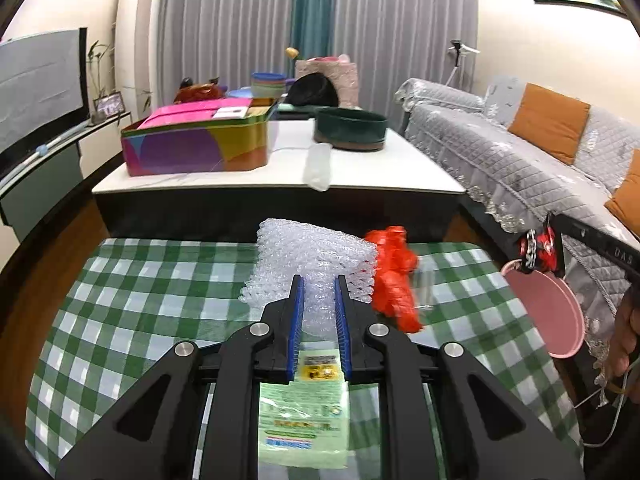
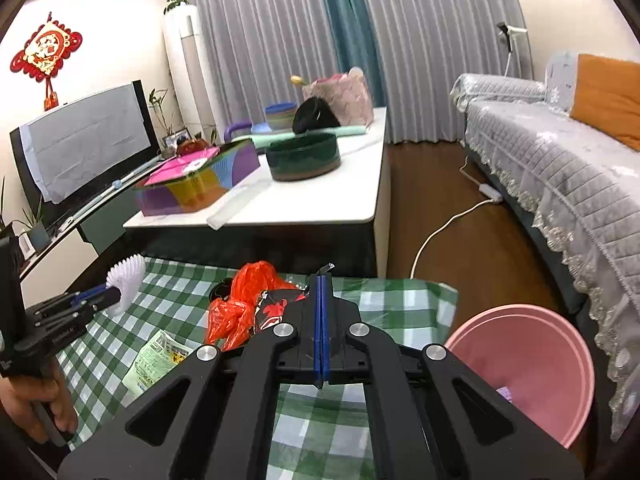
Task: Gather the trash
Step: 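Carry bubble wrap in left tool and red-black wrapper in right tool over pink bin, then open left tool over pink bin while right tool releases red-black wrapper, then move left tool to green-white packet while right tool reaches red plastic bag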
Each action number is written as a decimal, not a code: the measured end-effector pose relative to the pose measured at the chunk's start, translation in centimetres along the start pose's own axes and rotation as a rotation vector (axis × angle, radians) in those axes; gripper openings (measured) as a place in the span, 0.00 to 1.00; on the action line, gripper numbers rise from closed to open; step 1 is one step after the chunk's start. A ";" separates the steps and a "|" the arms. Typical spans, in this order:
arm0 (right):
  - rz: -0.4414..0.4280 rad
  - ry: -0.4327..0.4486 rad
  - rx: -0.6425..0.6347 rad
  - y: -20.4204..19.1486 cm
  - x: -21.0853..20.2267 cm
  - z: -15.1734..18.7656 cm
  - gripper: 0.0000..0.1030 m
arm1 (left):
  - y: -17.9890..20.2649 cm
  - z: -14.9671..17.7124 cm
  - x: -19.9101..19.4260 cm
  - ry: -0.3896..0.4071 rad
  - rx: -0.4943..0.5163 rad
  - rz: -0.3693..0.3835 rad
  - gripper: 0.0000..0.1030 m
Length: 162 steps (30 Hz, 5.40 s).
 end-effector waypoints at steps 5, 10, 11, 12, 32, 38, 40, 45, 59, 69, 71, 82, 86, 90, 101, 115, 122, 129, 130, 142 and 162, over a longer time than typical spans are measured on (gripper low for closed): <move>0.024 0.032 -0.002 1.1 -3.3 -1.2 0.00 | 2.1 0.1 -1.5 0.028 0.027 0.043 0.15; 0.061 0.059 -0.010 3.4 -6.3 -2.5 0.00 | 4.5 -0.1 -2.7 0.057 0.051 0.087 0.15; 0.068 0.063 -0.011 3.7 -6.7 -2.6 0.00 | 4.9 -0.1 -2.9 0.062 0.056 0.095 0.15; 0.079 0.069 -0.013 4.5 -7.4 -2.9 0.00 | 5.3 -0.1 -3.0 0.066 0.062 0.103 0.15; 0.249 0.149 0.063 13.6 -11.2 -2.1 0.00 | 12.7 1.1 -2.5 0.053 0.144 0.198 0.15; 0.286 0.168 0.072 15.1 -11.8 -2.2 0.00 | 15.1 1.1 -1.9 0.048 0.167 0.229 0.15; 0.294 0.171 0.078 15.6 -11.9 -2.2 0.00 | 15.8 1.1 -1.7 0.048 0.172 0.237 0.15; 0.314 0.176 0.086 16.5 -12.2 -2.3 0.00 | 17.6 0.8 -1.2 0.049 0.188 0.261 0.15; 0.361 0.154 0.107 18.8 -11.5 -2.0 0.00 | 22.5 0.0 0.3 0.048 0.228 0.319 0.15; 0.372 0.151 0.117 19.7 -11.3 -2.0 0.00 | 25.3 -0.4 1.2 0.048 0.258 0.351 0.15; 0.376 0.150 0.122 20.0 -11.3 -2.0 0.00 | 25.8 -0.4 1.4 0.045 0.262 0.357 0.15; 0.411 0.124 0.109 20.9 -10.4 -1.6 0.00 | 28.6 -0.2 3.0 0.033 0.292 0.394 0.15; 0.425 0.113 0.099 21.3 -10.0 -1.4 0.00 | 29.8 -0.1 3.7 0.025 0.301 0.409 0.15; 0.438 0.097 0.104 21.9 -9.7 -1.1 0.00 | 31.0 0.1 4.7 0.011 0.309 0.422 0.15; 0.467 0.059 0.109 23.1 -8.7 -0.3 0.01 | 32.7 0.6 6.5 -0.031 0.308 0.449 0.15; 0.498 0.072 0.168 24.3 -8.9 -0.2 0.56 | 31.7 0.0 5.8 -0.026 0.296 0.442 0.38; 0.475 0.085 0.132 22.4 -8.8 -0.6 0.64 | 29.2 -0.3 3.8 -0.006 0.278 0.413 0.41; 0.461 0.111 0.063 19.1 -8.9 -1.0 0.73 | 25.3 -0.2 1.5 0.008 0.239 0.376 0.53; 0.460 0.117 0.055 18.7 -9.0 -1.0 0.74 | 24.6 -0.2 1.1 0.011 0.230 0.372 0.54; 0.412 0.132 0.068 15.9 -8.9 -1.2 0.78 | 17.7 -0.2 -3.8 0.088 0.202 0.299 0.76; 0.311 0.100 -0.035 8.7 -5.5 -1.8 0.78 | 5.9 4.2 -5.5 0.051 0.052 0.107 0.76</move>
Point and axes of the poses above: each gripper's, at about its wrist camera, not at the fingertips, and x roughly the way its jaws point, y to its right, z to its underside, the point moved 7 cm from there along x, roughly the way its jaws point, and after that the axes turned 2 degrees about x, right-handed, at the moved point
